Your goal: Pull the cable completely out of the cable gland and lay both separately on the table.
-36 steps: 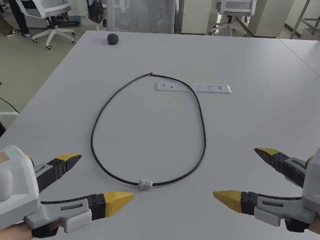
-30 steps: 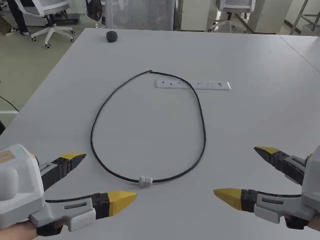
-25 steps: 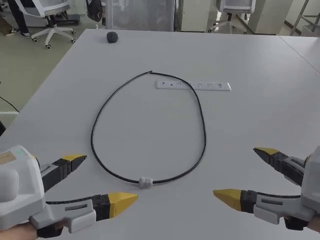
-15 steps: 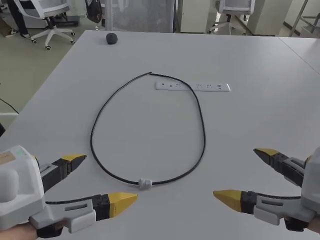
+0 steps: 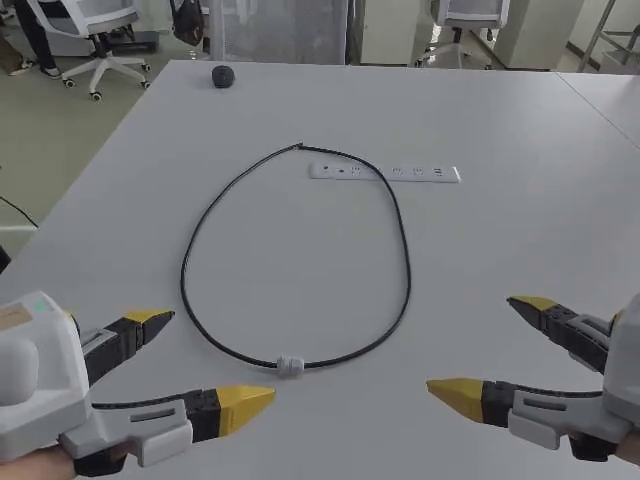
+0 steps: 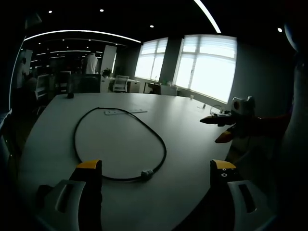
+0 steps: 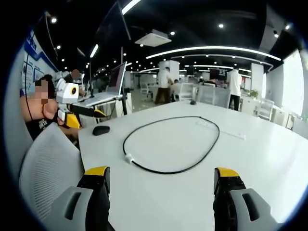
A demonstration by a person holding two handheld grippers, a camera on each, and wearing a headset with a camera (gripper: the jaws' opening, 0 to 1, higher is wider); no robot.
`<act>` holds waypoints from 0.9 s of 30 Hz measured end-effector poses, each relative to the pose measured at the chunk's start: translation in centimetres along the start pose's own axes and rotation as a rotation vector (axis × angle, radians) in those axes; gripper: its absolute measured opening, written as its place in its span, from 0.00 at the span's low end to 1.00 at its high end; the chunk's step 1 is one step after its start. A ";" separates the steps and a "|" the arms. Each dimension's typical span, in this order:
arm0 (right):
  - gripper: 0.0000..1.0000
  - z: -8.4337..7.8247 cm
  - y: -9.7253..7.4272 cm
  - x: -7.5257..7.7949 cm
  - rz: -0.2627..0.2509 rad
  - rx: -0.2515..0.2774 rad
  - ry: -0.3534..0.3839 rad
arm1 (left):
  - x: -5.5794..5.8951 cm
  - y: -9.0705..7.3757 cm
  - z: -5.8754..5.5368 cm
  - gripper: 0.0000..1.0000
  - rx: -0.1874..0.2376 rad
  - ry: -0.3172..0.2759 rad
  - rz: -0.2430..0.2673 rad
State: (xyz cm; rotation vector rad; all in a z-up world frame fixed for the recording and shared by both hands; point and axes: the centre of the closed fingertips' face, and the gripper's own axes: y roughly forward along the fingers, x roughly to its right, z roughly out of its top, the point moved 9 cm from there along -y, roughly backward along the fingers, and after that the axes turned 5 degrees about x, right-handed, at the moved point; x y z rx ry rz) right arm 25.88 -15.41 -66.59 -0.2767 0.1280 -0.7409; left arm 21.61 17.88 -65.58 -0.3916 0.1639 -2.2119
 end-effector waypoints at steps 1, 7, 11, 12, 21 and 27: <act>0.89 0.0 0.0 0.0 0.000 0.000 0.007 | 0.0 0.0 0.0 0.94 -0.001 0.001 0.001; 0.89 0.1 0.0 0.0 -0.001 0.000 0.005 | 0.0 0.0 -0.1 0.93 -0.001 0.000 0.000; 0.89 0.0 0.1 0.0 0.002 -0.004 0.004 | -0.1 0.0 -0.2 0.93 -0.005 0.001 -0.001; 0.89 0.0 0.1 0.0 0.003 -0.005 0.002 | -0.1 0.0 -0.2 0.93 -0.007 0.002 -0.003; 0.88 0.0 0.2 0.1 0.009 -0.013 -0.005 | -0.2 0.2 -0.2 0.93 -0.009 0.007 -0.008; 0.88 0.1 0.3 0.2 0.016 -0.020 -0.010 | -0.2 0.3 -0.2 0.93 -0.012 0.005 -0.014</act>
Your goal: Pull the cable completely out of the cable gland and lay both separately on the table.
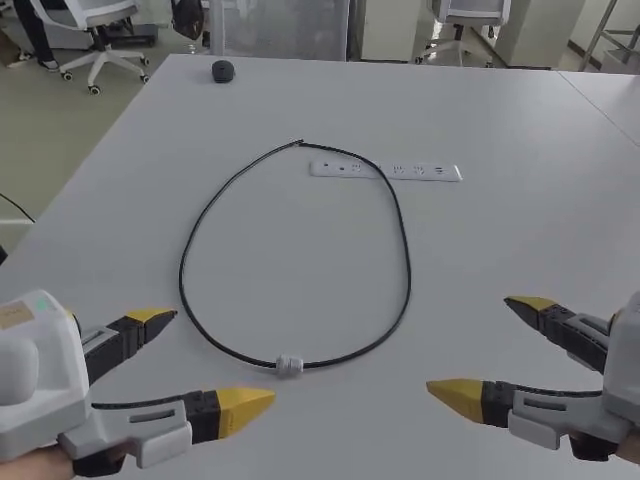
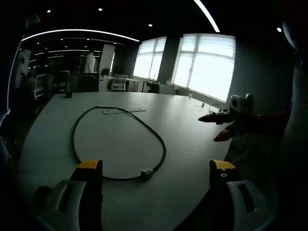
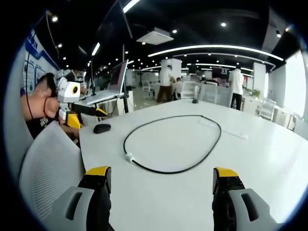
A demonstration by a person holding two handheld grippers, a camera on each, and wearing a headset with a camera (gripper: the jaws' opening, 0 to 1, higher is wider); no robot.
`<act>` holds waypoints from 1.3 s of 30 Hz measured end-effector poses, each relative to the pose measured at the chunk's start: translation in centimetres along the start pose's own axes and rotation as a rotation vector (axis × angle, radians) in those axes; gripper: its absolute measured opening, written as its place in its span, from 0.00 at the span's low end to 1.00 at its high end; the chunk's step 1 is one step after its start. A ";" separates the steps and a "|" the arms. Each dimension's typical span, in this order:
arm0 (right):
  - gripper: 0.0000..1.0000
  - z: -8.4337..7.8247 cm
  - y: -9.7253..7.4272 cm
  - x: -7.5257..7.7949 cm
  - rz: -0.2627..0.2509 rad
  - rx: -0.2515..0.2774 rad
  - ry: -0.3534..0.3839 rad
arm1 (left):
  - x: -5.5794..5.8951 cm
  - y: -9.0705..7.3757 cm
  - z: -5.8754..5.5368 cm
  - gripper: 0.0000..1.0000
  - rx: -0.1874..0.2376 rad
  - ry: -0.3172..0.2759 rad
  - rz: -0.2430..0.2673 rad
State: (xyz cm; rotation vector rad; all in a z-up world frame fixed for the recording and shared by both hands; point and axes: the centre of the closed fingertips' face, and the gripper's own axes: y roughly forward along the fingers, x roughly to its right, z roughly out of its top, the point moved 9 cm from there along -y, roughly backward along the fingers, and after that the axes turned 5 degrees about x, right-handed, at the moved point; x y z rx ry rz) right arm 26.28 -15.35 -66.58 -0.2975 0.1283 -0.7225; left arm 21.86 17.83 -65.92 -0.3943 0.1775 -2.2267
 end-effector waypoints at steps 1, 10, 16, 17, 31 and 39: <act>0.88 0.0 0.0 0.0 0.001 -0.001 -0.001 | 0.0 0.0 0.0 0.93 0.001 0.003 -0.001; 0.85 0.0 0.7 0.0 0.027 -0.019 -0.018 | -0.1 0.3 -0.3 0.92 -0.002 -0.001 -0.005; 0.81 0.1 1.5 -0.3 0.076 -0.038 -0.060 | -0.3 0.5 -0.5 0.91 -0.006 -0.002 -0.007; 0.81 0.1 1.7 -0.3 0.078 -0.044 -0.068 | -0.3 0.5 -0.5 0.91 -0.005 -0.003 -0.007; 0.57 1.0 4.5 -0.8 0.223 -0.140 -0.203 | 0.0 1.1 -0.5 0.91 -0.007 0.016 -0.029; 0.50 1.2 6.6 -1.1 0.282 -0.197 -0.267 | 0.3 1.0 -0.4 0.91 -0.002 0.030 -0.038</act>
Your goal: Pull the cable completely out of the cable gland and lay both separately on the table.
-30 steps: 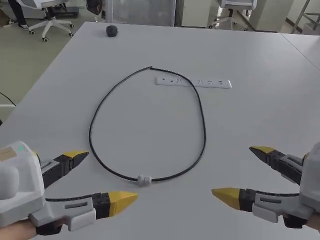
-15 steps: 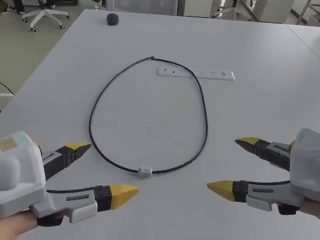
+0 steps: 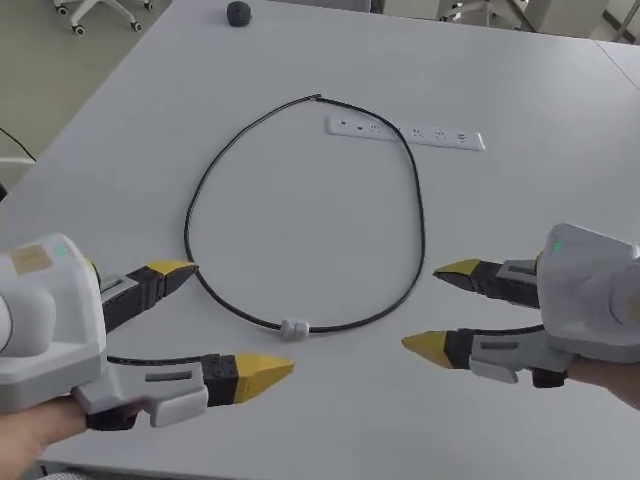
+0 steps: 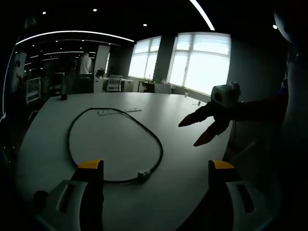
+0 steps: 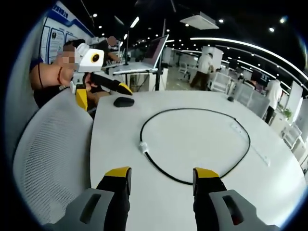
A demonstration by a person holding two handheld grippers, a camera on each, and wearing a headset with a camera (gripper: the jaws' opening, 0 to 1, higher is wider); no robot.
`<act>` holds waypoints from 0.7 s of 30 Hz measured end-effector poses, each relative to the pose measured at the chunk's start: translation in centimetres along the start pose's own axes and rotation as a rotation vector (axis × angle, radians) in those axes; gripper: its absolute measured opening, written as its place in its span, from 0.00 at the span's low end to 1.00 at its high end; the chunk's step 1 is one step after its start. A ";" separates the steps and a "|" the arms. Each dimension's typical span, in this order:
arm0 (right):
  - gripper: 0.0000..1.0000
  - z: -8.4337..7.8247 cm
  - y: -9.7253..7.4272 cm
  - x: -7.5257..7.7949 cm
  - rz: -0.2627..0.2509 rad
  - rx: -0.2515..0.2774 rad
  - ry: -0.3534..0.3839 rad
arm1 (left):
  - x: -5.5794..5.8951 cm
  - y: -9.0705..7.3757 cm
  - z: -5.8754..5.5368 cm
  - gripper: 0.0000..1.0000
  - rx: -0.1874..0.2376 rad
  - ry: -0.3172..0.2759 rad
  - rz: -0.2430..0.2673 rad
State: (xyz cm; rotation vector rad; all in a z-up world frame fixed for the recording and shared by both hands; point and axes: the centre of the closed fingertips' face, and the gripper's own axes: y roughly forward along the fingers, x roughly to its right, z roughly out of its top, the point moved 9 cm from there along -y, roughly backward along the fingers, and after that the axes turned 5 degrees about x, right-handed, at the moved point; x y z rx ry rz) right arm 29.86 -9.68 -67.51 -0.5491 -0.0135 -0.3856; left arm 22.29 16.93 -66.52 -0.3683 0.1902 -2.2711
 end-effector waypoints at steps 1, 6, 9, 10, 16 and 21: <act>0.51 0.1 0.4 0.0 0.016 -0.005 -0.003 | 0.0 0.0 0.0 0.91 0.000 0.002 -0.001; 0.47 0.3 2.0 0.1 0.056 -0.041 -0.031 | 0.1 -0.1 0.0 0.91 0.007 0.003 0.000; 0.45 0.2 3.0 0.1 0.087 -0.067 -0.042 | 0.0 -0.1 0.0 0.90 0.007 0.004 0.001; 0.44 0.3 3.4 0.0 0.101 -0.072 -0.057 | 0.0 -0.1 0.0 0.90 0.008 0.005 0.000; 0.44 0.4 5.8 -0.6 0.171 -0.108 -0.087 | -0.1 -0.1 0.0 0.91 0.015 0.006 0.002; 0.43 0.7 7.9 -1.3 0.219 -0.126 -0.112 | -0.2 0.0 -0.1 0.91 0.020 0.008 0.002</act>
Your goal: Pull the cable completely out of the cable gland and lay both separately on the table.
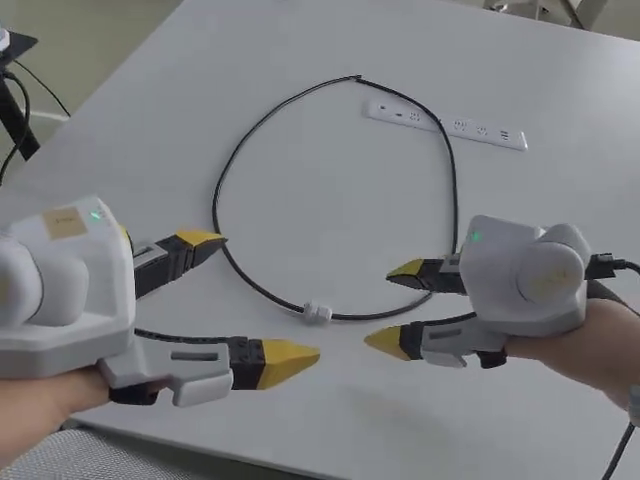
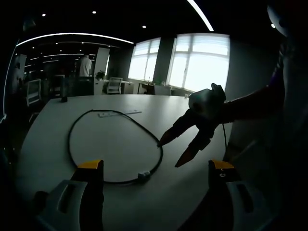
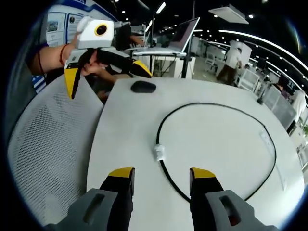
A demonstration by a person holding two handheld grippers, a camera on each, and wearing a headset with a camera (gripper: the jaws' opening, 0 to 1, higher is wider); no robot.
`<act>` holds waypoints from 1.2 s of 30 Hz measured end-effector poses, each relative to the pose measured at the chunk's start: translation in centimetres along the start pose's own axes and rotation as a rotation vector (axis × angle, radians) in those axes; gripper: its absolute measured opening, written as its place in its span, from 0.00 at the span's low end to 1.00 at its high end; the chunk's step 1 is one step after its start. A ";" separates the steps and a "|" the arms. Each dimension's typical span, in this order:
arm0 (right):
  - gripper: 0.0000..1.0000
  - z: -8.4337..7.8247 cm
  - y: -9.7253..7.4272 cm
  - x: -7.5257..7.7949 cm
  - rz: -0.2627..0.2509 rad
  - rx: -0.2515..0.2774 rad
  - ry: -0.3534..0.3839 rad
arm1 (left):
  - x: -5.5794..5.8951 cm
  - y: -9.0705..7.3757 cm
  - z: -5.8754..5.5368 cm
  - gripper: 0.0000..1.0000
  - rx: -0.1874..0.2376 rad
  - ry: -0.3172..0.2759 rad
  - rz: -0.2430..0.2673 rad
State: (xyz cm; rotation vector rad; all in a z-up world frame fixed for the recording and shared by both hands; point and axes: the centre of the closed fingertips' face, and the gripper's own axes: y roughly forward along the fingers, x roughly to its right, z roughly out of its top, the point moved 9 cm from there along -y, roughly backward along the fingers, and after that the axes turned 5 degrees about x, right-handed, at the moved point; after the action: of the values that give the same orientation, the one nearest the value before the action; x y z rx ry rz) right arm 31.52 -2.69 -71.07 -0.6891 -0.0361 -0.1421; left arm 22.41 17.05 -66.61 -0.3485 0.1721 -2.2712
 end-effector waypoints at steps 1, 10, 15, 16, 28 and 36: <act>0.42 0.1 0.4 0.0 0.012 -0.009 0.000 | 0.0 0.0 0.0 0.91 0.002 0.000 -0.001; 0.36 0.7 3.4 0.0 0.067 -0.060 -0.049 | -0.3 0.2 0.1 0.91 0.013 0.004 -0.001; 0.26 0.7 4.9 0.2 0.086 -0.104 -0.054 | -0.4 0.2 0.1 0.91 0.017 0.001 0.002; 0.24 0.7 5.1 0.3 0.089 -0.114 -0.061 | -0.4 0.2 0.0 0.91 0.016 0.001 0.001; 0.19 0.5 6.5 0.5 0.118 -0.175 -0.074 | -0.6 0.1 0.3 0.91 0.031 0.000 0.003; 0.14 0.5 6.9 0.5 0.124 -0.194 -0.074 | -0.7 0.2 0.3 0.91 0.033 0.000 0.003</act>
State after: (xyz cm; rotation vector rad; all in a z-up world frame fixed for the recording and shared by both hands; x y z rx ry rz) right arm 33.00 2.85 -75.04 -0.8878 -0.0510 -0.0004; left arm 23.08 17.44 -66.47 -0.3307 0.1356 -2.2681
